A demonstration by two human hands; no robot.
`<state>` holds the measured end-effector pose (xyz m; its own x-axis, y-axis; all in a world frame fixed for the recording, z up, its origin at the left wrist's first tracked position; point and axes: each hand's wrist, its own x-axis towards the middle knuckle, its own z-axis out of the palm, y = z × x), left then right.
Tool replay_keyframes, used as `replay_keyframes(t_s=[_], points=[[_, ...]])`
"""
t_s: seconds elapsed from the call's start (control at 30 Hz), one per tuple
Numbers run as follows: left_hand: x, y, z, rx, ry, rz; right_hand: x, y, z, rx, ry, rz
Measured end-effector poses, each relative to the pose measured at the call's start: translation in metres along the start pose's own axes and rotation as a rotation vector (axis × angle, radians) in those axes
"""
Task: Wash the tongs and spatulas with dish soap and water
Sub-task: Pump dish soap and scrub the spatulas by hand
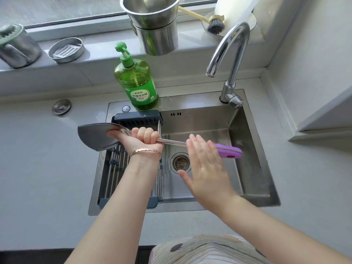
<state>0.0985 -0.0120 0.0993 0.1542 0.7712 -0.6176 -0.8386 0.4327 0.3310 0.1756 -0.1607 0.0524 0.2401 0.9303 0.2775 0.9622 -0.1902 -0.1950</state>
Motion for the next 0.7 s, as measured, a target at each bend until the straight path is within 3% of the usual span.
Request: replay_keyframes(t_s=[0.1, 0.2, 0.27, 0.43, 0.6, 0.7], points=[[0.003, 0.009, -0.004, -0.054, 0.008, 0.015, 0.011, 0.021, -0.001, -0.061, 0.008, -0.016], [0.006, 0.02, -0.006, -0.076, -0.008, 0.039, 0.015, 0.04, -0.008, -0.046, -0.037, 0.227], [0.005, 0.016, -0.005, -0.058, -0.016, 0.036, 0.019, 0.024, -0.008, -0.032, -0.056, 0.278], [0.003, 0.012, -0.004, -0.05, -0.006, 0.028, 0.023, 0.008, -0.005, -0.098, -0.042, 0.095], [0.002, 0.014, -0.004, -0.058, -0.006, 0.047, 0.024, 0.011, -0.007, -0.078, -0.088, 0.21], [0.0, 0.008, -0.002, -0.033, -0.003, 0.029, 0.02, -0.001, 0.004, -0.058, -0.044, 0.014]])
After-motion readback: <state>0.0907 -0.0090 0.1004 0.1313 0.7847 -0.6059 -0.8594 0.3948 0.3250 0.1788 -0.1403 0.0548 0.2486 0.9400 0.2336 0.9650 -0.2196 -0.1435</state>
